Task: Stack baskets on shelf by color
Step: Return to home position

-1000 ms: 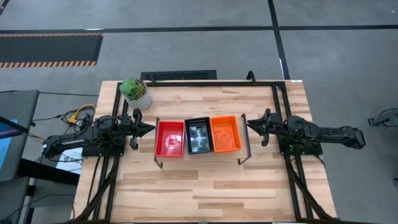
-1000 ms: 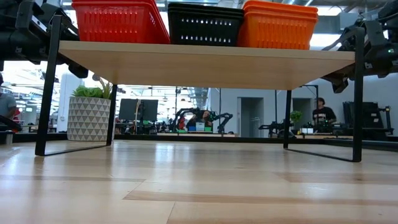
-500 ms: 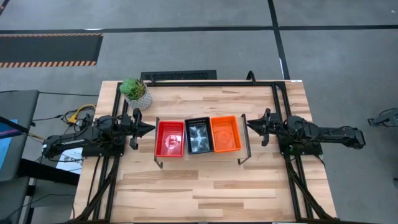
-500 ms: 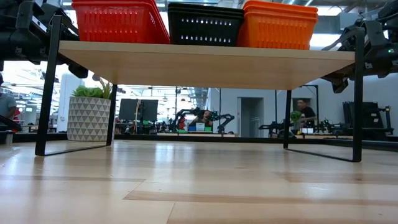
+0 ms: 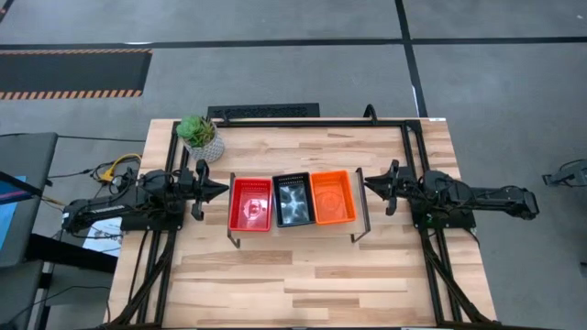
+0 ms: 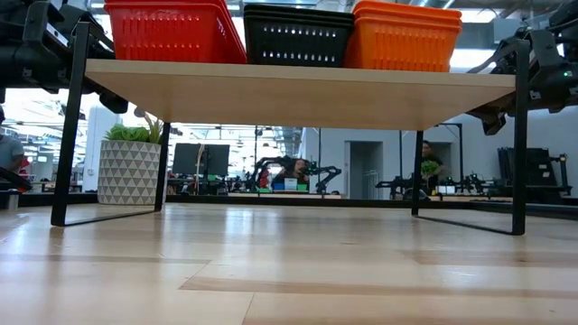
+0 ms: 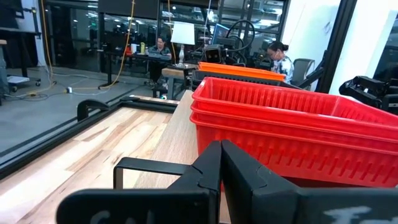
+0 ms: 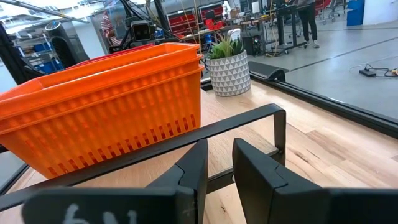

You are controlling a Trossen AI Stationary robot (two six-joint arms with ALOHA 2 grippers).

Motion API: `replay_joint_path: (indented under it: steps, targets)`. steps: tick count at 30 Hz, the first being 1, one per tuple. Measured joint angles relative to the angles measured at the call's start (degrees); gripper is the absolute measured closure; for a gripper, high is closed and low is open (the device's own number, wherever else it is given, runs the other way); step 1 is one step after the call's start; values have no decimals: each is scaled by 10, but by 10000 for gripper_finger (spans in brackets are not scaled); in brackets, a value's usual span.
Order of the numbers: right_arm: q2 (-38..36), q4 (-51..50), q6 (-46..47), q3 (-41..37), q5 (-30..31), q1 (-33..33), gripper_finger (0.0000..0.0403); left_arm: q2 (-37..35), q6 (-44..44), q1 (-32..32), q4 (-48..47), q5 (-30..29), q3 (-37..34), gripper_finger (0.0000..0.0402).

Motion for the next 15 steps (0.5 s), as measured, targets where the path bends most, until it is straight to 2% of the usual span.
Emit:
replay_joint_path:
  steps: [15]
  targets:
    - [0,0,0,0,0,0,305,0,-3,0,0,0,0,401]
